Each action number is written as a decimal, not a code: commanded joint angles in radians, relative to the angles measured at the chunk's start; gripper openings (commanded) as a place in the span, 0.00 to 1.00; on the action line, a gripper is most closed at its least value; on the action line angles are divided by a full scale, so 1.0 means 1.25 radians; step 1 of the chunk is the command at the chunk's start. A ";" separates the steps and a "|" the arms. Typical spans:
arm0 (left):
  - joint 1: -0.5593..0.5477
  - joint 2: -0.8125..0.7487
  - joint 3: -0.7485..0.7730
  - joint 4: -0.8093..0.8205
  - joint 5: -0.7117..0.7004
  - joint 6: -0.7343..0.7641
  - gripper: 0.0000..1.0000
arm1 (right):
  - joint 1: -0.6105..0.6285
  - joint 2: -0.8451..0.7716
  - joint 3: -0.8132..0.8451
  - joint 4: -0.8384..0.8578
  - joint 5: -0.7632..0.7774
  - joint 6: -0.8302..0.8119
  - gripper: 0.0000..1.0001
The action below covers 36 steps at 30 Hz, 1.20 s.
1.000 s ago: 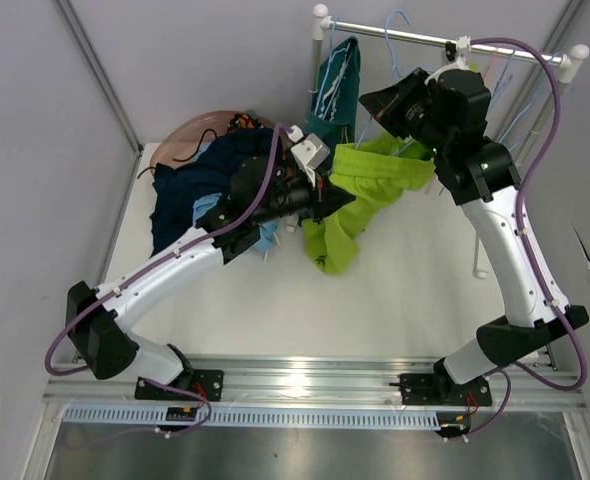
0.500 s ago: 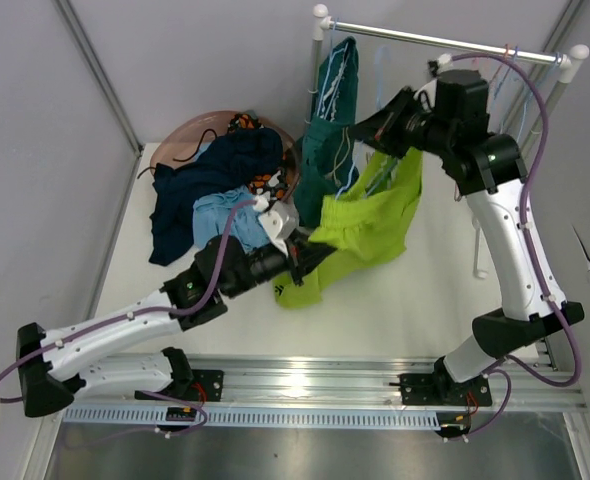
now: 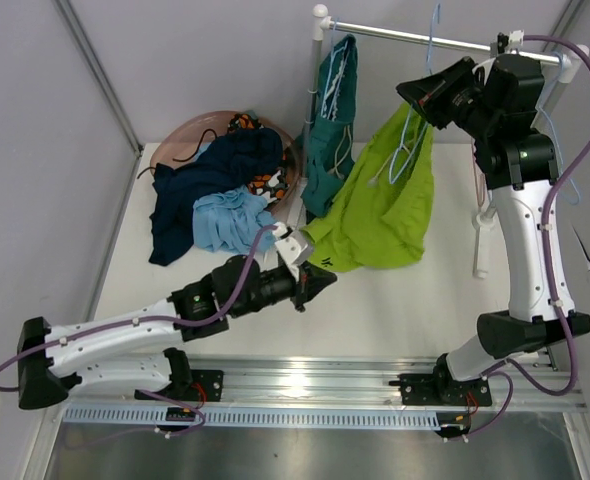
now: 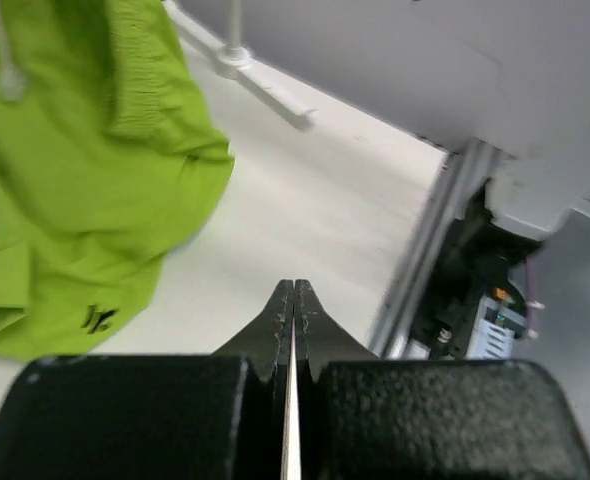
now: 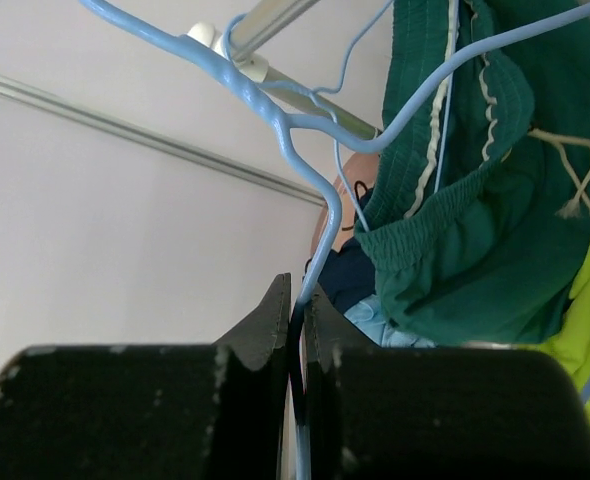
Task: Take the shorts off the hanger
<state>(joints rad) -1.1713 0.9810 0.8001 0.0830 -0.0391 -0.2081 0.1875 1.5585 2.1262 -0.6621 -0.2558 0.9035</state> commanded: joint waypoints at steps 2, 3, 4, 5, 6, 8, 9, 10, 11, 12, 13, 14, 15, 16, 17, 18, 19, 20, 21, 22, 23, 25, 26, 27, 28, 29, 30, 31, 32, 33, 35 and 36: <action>0.019 0.138 0.193 -0.045 -0.144 0.041 0.00 | 0.024 -0.114 -0.081 0.129 -0.010 0.016 0.00; 0.030 0.196 0.219 -0.046 -0.141 0.044 0.00 | 0.034 -0.134 -0.102 0.144 -0.005 0.022 0.00; 0.042 0.222 0.282 -0.044 -0.114 0.038 0.00 | 0.043 -0.165 -0.120 0.147 -0.005 0.029 0.00; 0.069 0.243 0.302 -0.037 -0.098 0.032 0.00 | 0.060 -0.180 -0.151 0.148 -0.006 0.049 0.00; 0.080 0.284 0.319 -0.031 -0.081 0.019 0.00 | 0.073 -0.194 -0.167 0.159 -0.009 0.058 0.00; 0.096 0.311 0.359 0.008 -0.038 0.018 0.24 | 0.114 -0.231 -0.187 0.161 -0.011 0.072 0.00; 0.098 0.328 0.362 0.034 -0.024 0.028 0.43 | 0.128 -0.240 -0.195 0.158 -0.002 0.077 0.00; 0.098 0.334 0.339 0.063 -0.001 0.030 0.61 | 0.143 -0.248 -0.193 0.154 0.002 0.079 0.00; 0.098 0.340 0.332 0.112 0.013 0.033 0.81 | 0.153 -0.261 -0.191 0.150 0.006 0.081 0.00; 0.098 0.350 0.331 0.124 0.021 0.034 0.85 | 0.168 -0.266 -0.184 0.148 0.000 0.096 0.00; 0.098 0.369 0.318 0.141 0.025 0.034 0.90 | 0.168 -0.270 -0.180 0.150 -0.010 0.108 0.00; 0.098 0.376 0.315 0.148 0.025 0.033 0.99 | 0.170 -0.280 -0.176 0.155 -0.020 0.119 0.00; 0.098 0.383 0.307 0.161 0.028 0.031 0.99 | 0.178 -0.286 -0.171 0.158 -0.031 0.130 0.00; 0.099 0.388 0.281 0.173 0.047 0.029 0.99 | 0.181 -0.292 -0.167 0.159 -0.032 0.142 0.00; 0.099 0.397 0.274 0.200 0.052 0.027 0.99 | 0.186 -0.298 -0.167 0.159 -0.030 0.150 0.00; 0.099 0.403 0.267 0.211 0.052 0.019 0.99 | 0.194 -0.314 -0.169 0.166 -0.032 0.159 0.00; 0.099 0.409 0.253 0.221 0.053 0.018 0.99 | 0.196 -0.321 -0.177 0.175 -0.037 0.185 0.00; 0.099 0.421 0.250 0.250 0.057 0.016 0.99 | 0.200 -0.328 -0.182 0.183 -0.043 0.204 0.00; 0.099 0.429 0.247 0.264 0.066 0.012 0.99 | 0.201 -0.341 -0.191 0.218 -0.059 0.224 0.00; 0.100 0.440 0.252 0.283 0.067 0.009 0.99 | 0.206 -0.346 -0.200 0.233 -0.064 0.244 0.00; 0.099 0.461 0.254 0.298 0.071 0.007 0.99 | 0.212 -0.351 -0.213 0.247 -0.075 0.287 0.00; 0.098 0.483 0.257 0.346 0.088 0.003 0.99 | 0.236 -0.355 -0.216 0.280 -0.081 0.318 0.00; 0.099 0.495 0.259 0.358 0.090 -0.003 0.99 | 0.249 -0.353 -0.204 0.279 -0.079 0.332 0.00; 0.098 0.521 0.262 0.368 0.091 -0.005 0.99 | 0.261 -0.352 -0.196 0.279 -0.069 0.336 0.00; 0.099 0.537 0.287 0.378 0.085 -0.009 0.99 | 0.284 -0.350 -0.187 0.273 -0.063 0.336 0.00; 0.099 0.553 0.299 0.382 0.085 -0.009 0.99 | 0.294 -0.349 -0.176 0.262 -0.056 0.336 0.00; 0.099 0.588 0.313 0.379 0.077 -0.007 0.99 | 0.305 -0.350 -0.163 0.260 -0.046 0.339 0.00; 0.101 0.609 0.369 0.367 0.065 -0.007 0.99 | 0.315 -0.353 -0.163 0.261 -0.045 0.345 0.00; 0.103 0.628 0.393 0.356 0.051 -0.002 0.99 | 0.330 -0.356 -0.164 0.265 -0.041 0.351 0.00; 0.104 0.648 0.417 0.341 0.038 0.004 0.97 | 0.338 -0.360 -0.173 0.279 -0.043 0.367 0.00; 0.109 0.702 0.512 0.309 -0.016 0.015 0.57 | 0.357 -0.366 -0.177 0.287 -0.042 0.375 0.00; 0.111 0.722 0.598 0.286 -0.037 0.026 0.34 | 0.370 -0.369 -0.178 0.281 -0.032 0.378 0.00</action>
<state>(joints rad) -1.0428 1.8442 1.3403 0.4400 0.0017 -0.2016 0.6132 1.1313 1.8679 -0.4461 -0.3141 1.3533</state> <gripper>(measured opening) 0.583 0.055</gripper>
